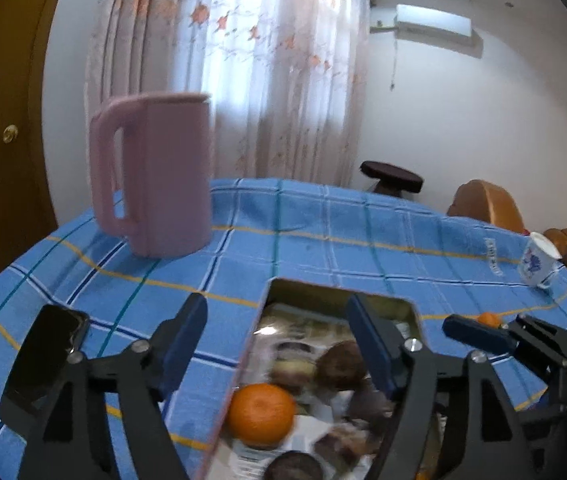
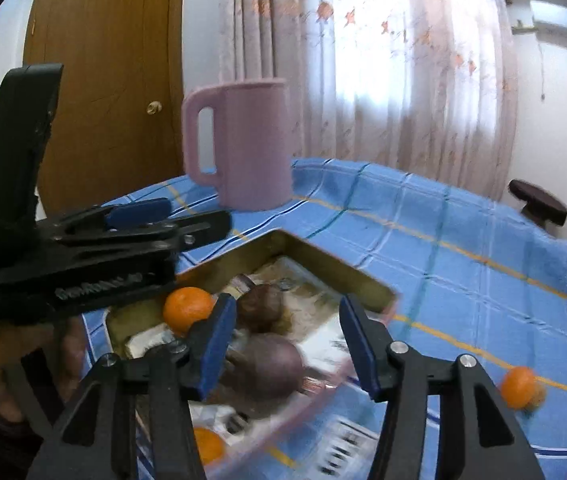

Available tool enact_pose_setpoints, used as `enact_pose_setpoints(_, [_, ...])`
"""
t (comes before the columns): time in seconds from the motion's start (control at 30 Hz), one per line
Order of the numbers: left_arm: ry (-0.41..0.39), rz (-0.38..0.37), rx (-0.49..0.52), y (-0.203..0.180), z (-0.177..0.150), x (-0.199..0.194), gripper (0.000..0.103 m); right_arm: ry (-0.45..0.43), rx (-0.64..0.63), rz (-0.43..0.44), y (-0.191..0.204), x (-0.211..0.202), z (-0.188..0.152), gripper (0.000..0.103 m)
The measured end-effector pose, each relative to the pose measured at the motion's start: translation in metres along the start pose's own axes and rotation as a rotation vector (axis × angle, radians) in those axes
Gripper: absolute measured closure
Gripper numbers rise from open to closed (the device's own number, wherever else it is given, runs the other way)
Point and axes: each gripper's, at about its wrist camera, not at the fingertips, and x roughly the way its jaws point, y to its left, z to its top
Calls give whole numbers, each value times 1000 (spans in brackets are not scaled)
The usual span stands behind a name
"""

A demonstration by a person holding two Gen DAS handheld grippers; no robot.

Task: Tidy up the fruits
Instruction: 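Grasp the small orange with the left tool while the right tool grasps the tan round fruit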

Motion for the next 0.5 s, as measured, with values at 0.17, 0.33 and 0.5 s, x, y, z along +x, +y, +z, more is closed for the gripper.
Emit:
enact_pose_setpoints(0.17, [-13, -75, 51, -47, 2, -7, 14, 13, 29, -146, -55, -35, -15, 47])
enact_pose_setpoints(0.33, [38, -168, 108, -102, -1, 5, 14, 96, 148, -335, -131, -54, -41, 47])
enact_pose_setpoints(0.5, [104, -223, 168, -150, -9, 28, 13, 195, 246, -368, -175, -42, -63, 47])
